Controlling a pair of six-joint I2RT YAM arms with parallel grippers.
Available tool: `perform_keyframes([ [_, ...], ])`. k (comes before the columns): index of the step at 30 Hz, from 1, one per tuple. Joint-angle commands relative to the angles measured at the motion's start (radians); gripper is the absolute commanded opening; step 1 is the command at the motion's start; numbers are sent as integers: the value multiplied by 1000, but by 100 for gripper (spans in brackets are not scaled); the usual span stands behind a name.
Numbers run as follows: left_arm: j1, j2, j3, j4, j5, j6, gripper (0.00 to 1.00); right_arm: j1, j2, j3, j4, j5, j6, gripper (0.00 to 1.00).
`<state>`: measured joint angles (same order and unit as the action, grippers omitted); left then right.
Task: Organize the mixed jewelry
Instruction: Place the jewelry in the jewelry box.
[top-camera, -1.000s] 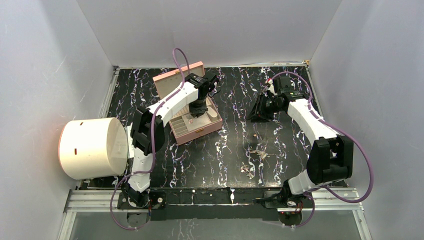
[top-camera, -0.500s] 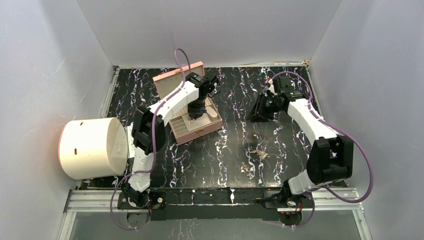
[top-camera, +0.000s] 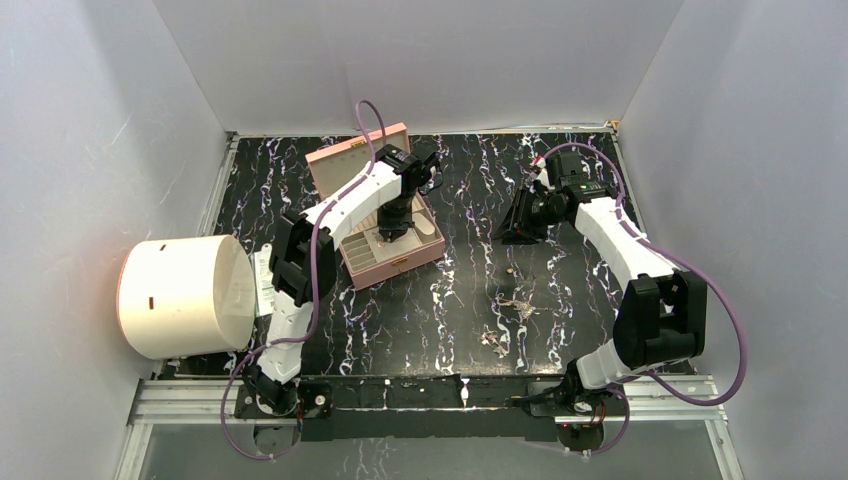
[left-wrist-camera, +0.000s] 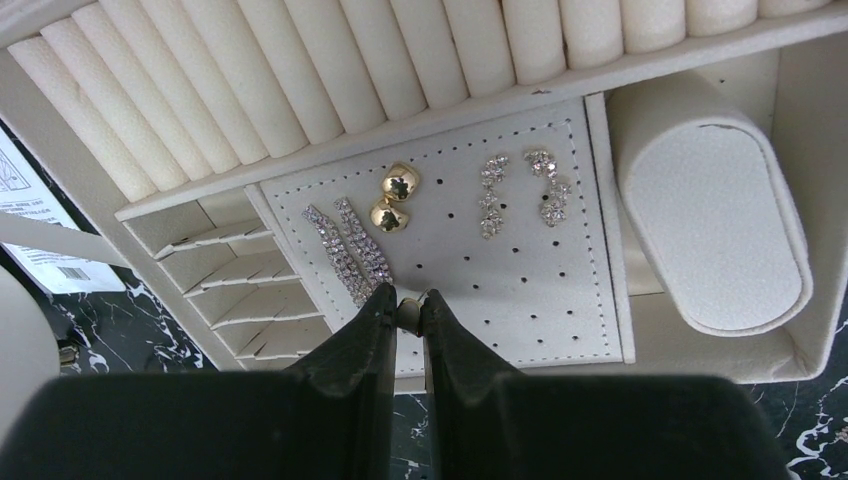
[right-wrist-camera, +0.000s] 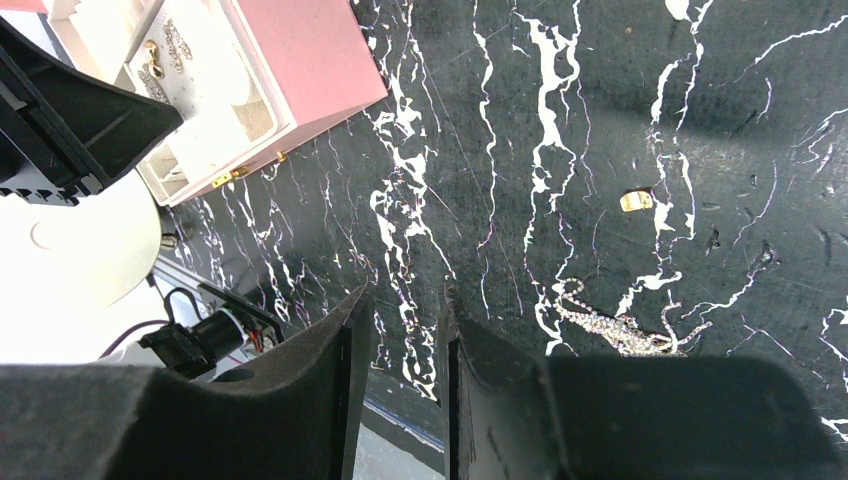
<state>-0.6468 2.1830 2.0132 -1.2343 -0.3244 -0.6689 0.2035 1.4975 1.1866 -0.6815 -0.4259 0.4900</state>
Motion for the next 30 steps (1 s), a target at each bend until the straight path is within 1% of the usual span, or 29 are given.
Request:
perform_keyframes([
  [1,8,-4,39,-42,11,16,7,1,-15,21,10,-12,-13,38],
  [11,23,10,50,-42,12,37,8,1,-19,15,11,-15,-13,38],
  [25,54,48,105,-69,94,76,11,1,-16,22,11,-13,-13,38],
  [30,58,50,104,-71,118,80,11,1,-10,26,11,-13,-14,38],
])
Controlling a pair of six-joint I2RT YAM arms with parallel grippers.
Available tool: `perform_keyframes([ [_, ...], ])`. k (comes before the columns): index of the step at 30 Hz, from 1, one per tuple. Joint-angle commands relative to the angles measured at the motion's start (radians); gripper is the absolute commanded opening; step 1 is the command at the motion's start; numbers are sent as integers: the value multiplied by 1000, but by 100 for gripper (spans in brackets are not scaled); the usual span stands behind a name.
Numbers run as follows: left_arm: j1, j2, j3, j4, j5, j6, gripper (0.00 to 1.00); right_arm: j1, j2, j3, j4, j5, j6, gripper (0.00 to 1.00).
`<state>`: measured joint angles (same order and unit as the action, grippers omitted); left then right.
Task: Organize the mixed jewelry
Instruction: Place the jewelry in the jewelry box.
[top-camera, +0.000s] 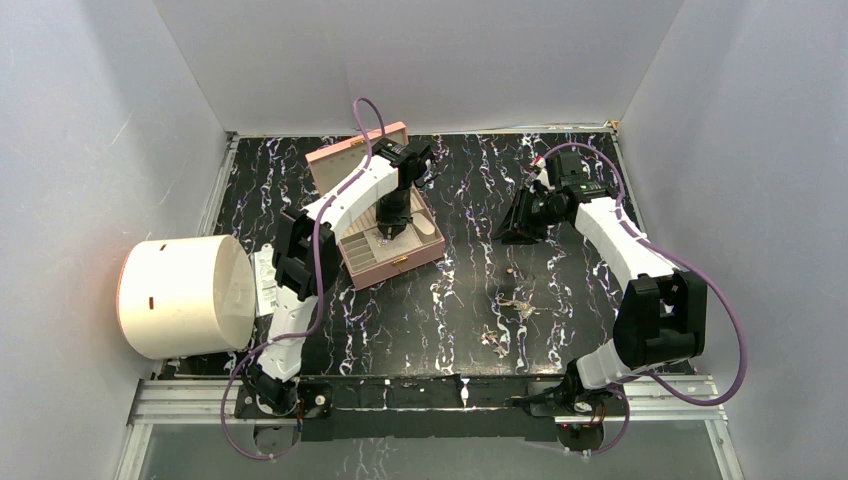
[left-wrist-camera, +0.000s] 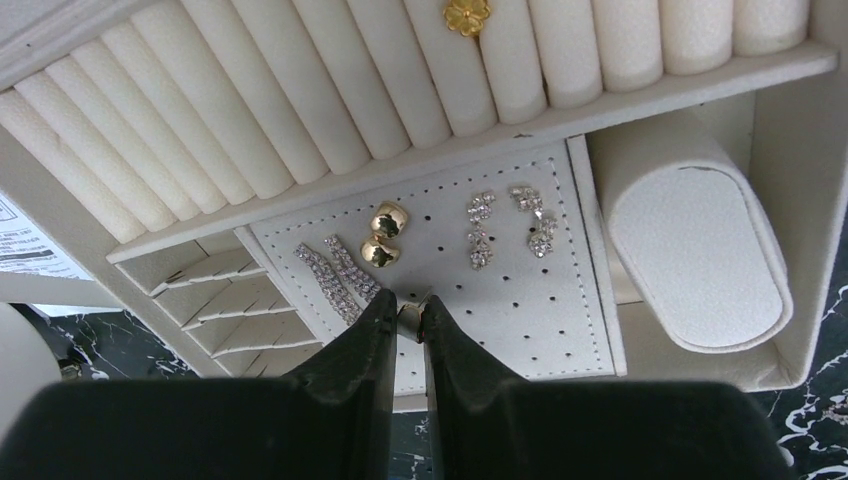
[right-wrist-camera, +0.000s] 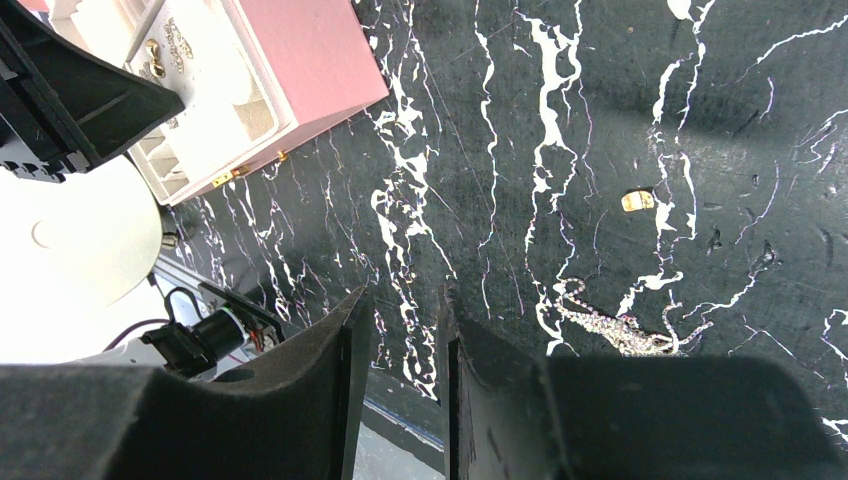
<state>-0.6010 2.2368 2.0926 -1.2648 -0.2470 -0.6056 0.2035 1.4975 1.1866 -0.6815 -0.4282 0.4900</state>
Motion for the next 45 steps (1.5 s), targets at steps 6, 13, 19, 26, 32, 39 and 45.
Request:
perform_keyframes([
  [6,13,-1,25,-48,36,22,12,2,-6,27,13,-10,-15,38],
  [13,19,10,40,-63,38,37,12,1,-5,24,12,-8,-14,38],
  [19,39,11,84,-113,89,17,15,1,-8,11,10,-5,-13,38],
  [26,49,17,99,-161,112,12,16,1,-9,-3,0,-15,-11,38],
  [32,68,2,85,-177,152,31,16,1,-17,-23,-4,-24,-7,38],
  [39,69,3,62,-177,144,21,17,1,-16,-37,0,-32,-4,38],
  [45,69,6,72,-170,135,-6,18,2,-5,-27,3,-34,-4,38],
])
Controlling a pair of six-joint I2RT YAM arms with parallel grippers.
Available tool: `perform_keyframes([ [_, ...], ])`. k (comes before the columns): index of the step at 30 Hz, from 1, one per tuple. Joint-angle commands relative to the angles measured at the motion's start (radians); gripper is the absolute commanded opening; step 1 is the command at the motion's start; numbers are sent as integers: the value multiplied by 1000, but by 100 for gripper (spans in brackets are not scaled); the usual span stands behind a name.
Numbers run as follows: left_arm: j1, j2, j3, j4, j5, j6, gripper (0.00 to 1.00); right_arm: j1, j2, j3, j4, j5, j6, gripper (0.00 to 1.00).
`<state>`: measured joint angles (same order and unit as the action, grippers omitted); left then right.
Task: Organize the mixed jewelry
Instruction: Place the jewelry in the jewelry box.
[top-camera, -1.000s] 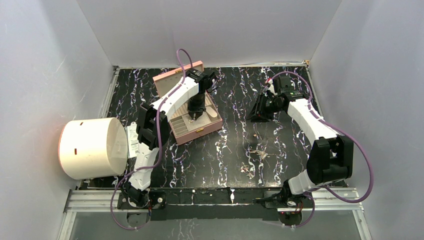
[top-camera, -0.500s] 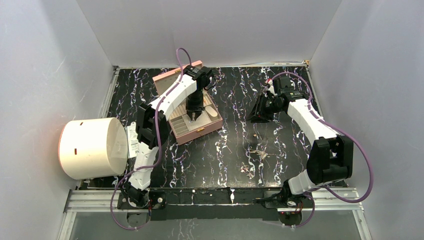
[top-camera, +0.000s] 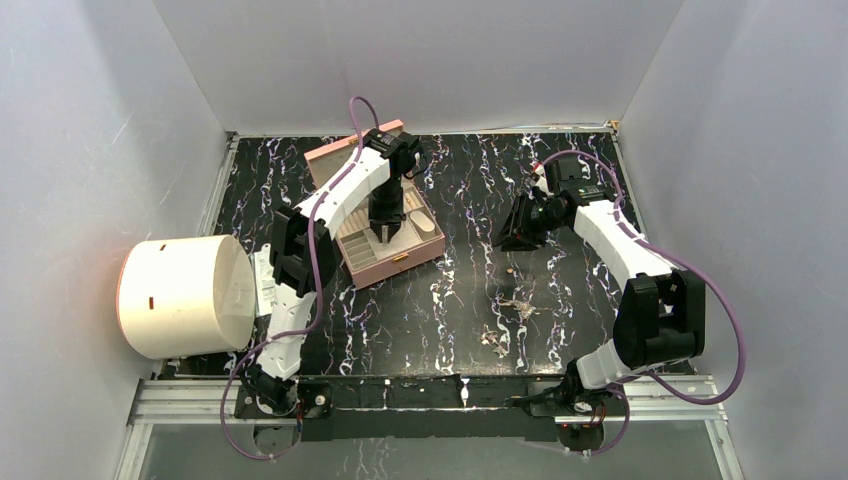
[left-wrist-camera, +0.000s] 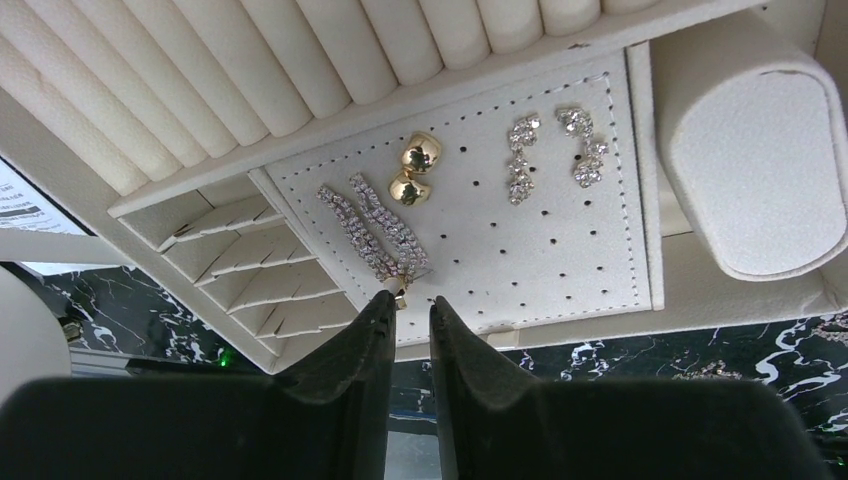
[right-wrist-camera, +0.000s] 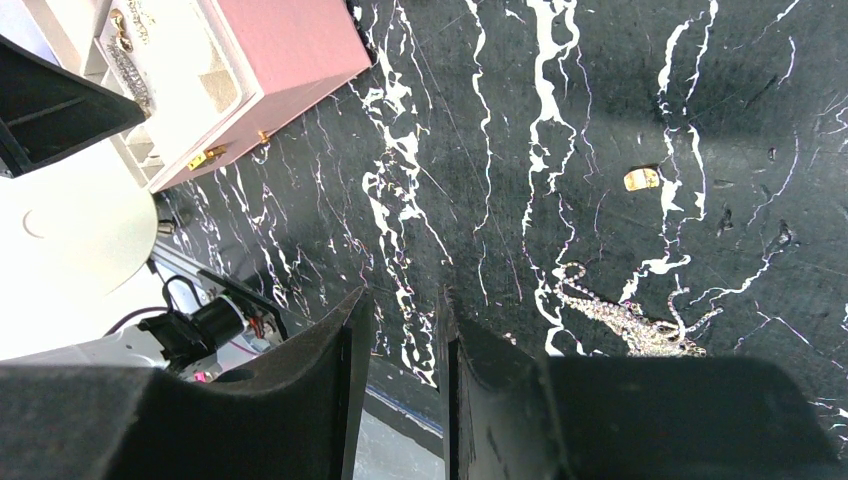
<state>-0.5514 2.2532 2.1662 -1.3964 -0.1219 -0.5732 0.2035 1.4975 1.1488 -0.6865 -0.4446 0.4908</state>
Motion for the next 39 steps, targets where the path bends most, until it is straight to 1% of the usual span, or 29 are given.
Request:
perform_keyframes([
  [1,18,-12,-3,-35,10,-44,18,1,-4,12,7,-18,-4,38],
  [10,10,-40,-19,4,-36,-98,18,3,4,20,7,-15,-4,38],
  [13,10,-74,-41,31,-48,-107,19,3,2,27,4,-4,-7,38],
  [18,10,-147,-91,103,-65,-132,25,7,-17,49,-2,27,-17,39],
  [24,10,-263,-236,254,4,-179,30,15,-73,63,14,84,5,43],
  [28,9,-333,-338,369,70,-197,32,25,-116,70,25,111,25,44],
  [30,9,-362,-364,404,90,-198,32,35,-128,80,27,119,28,44],
  [35,10,-446,-418,462,102,-197,34,119,-135,119,56,168,25,47],
  [39,10,-563,-481,522,48,-200,34,256,-95,174,88,256,10,51],
])
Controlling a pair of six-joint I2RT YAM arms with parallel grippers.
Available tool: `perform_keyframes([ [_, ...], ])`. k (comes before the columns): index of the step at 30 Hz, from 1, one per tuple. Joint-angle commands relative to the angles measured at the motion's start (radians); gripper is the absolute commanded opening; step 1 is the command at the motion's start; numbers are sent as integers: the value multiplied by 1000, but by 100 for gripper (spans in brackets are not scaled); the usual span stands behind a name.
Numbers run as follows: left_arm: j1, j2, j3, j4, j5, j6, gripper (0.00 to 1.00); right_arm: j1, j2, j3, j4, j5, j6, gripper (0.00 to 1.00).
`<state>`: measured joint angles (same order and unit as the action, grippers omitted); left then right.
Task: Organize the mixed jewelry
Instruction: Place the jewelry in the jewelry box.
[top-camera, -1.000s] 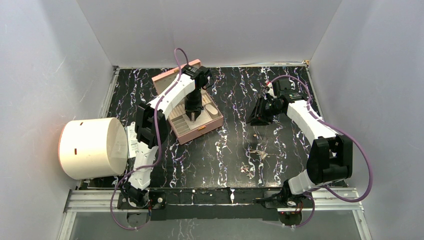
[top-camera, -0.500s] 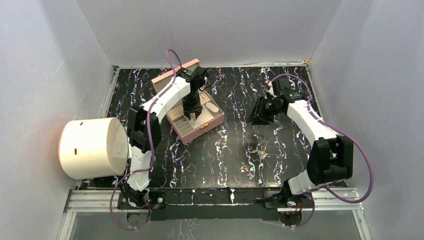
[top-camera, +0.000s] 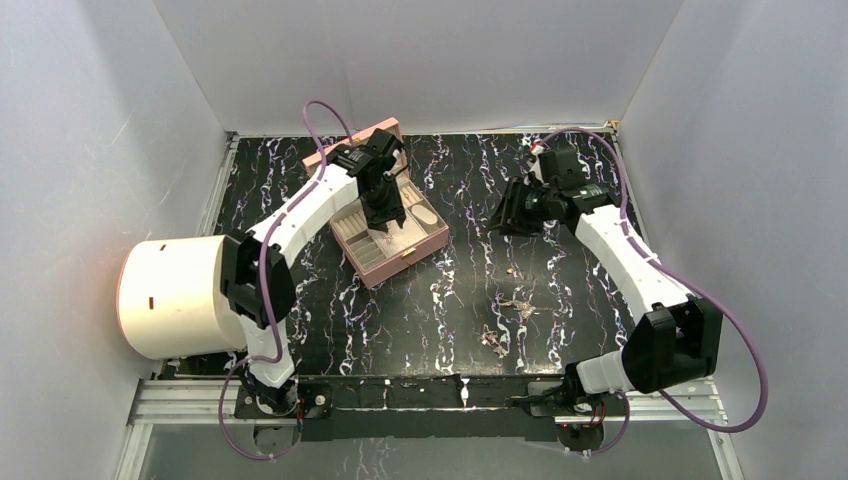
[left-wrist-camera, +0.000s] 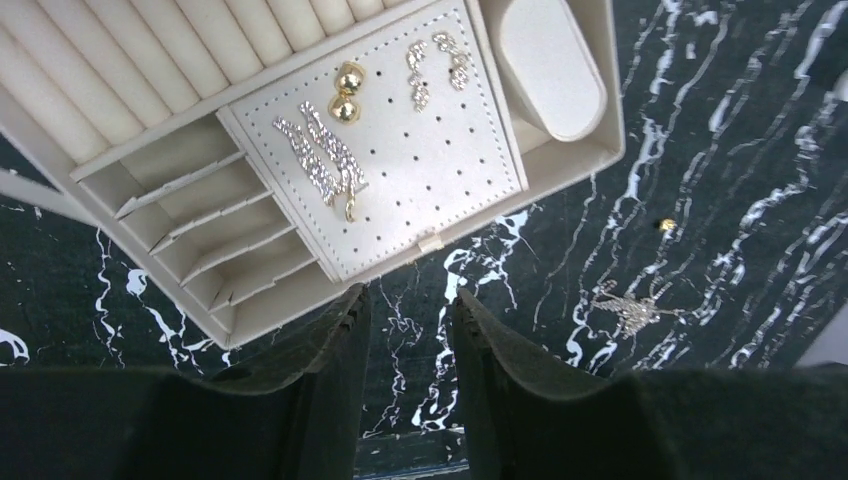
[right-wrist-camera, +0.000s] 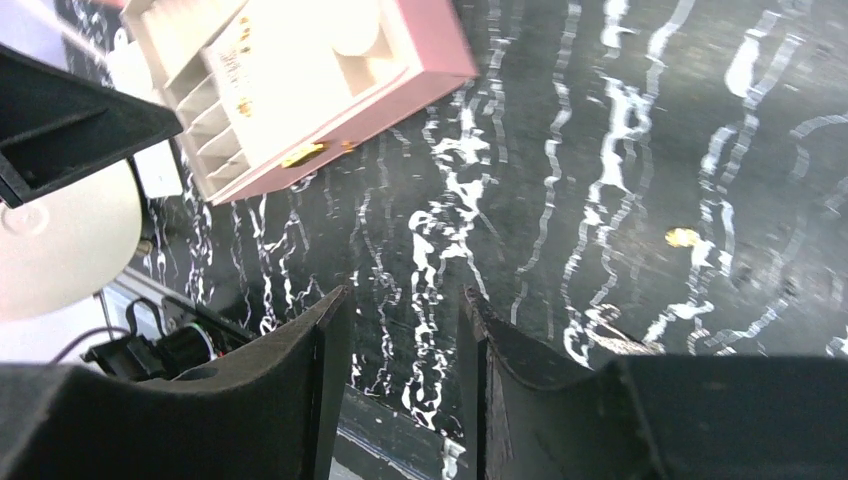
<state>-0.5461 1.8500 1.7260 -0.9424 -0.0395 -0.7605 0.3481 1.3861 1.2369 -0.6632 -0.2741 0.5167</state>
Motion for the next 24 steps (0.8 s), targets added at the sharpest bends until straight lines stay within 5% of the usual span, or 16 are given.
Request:
perform_keyframes([
  [1,5,-200,-62,80,-73,-26,34,148,35,103,71,108,-22,52],
  [11,9,-572,-252,116,-507,-124,40,416,337,370,72,233,-137,50],
  [18,11,-664,-306,171,-573,-89,60,552,551,572,18,359,-201,51],
  [24,11,-677,-276,170,-612,-19,65,595,719,782,-97,474,-193,44],
])
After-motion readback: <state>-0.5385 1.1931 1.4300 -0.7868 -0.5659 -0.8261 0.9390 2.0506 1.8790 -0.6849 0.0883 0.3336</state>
